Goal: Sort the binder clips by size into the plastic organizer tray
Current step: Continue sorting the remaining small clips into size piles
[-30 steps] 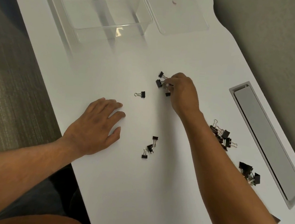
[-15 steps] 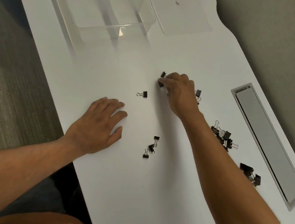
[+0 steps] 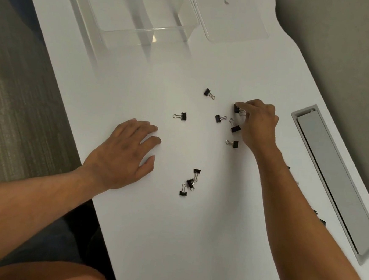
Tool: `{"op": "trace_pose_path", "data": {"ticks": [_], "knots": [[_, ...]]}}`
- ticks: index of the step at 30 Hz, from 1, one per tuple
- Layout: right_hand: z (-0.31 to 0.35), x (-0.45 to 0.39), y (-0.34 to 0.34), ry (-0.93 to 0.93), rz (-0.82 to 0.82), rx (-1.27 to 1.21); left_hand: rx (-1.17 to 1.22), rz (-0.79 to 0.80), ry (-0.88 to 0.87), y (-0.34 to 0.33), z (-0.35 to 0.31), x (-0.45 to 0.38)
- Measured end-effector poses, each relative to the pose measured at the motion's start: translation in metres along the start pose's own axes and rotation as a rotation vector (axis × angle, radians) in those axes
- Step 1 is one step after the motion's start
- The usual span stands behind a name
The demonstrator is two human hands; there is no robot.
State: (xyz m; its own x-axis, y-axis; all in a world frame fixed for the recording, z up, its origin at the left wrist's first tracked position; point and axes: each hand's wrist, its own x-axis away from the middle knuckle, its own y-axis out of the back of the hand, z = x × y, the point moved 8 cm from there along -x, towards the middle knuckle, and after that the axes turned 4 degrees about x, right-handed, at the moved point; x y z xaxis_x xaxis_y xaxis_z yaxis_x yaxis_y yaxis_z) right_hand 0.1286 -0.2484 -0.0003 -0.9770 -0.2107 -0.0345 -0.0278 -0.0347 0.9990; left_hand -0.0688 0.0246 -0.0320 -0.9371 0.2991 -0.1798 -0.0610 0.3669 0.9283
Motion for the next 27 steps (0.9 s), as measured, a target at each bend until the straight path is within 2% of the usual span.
{"op": "trace_pose_path", "data": {"ticks": [3, 8, 13, 21, 27], "knots": [[-0.007, 0.005, 0.004, -0.049, -0.014, -0.057, 0.013, -0.004, -0.004, 0.001, 0.0, -0.001], [0.003, 0.055, 0.025, -0.137, -0.228, -0.263, 0.015, -0.006, 0.0, 0.002, 0.001, -0.001], [0.021, 0.117, -0.006, -0.27, -0.156, -0.41, 0.014, 0.009, 0.001, 0.0, 0.0, 0.0], [0.083, 0.09, -0.007, -0.099, -0.162, -0.481, 0.022, 0.027, -0.002, -0.001, 0.0, 0.0], [0.089, 0.072, -0.022, -0.094, -0.044, -0.426, 0.034, 0.018, 0.006, 0.0, 0.002, 0.0]]}}
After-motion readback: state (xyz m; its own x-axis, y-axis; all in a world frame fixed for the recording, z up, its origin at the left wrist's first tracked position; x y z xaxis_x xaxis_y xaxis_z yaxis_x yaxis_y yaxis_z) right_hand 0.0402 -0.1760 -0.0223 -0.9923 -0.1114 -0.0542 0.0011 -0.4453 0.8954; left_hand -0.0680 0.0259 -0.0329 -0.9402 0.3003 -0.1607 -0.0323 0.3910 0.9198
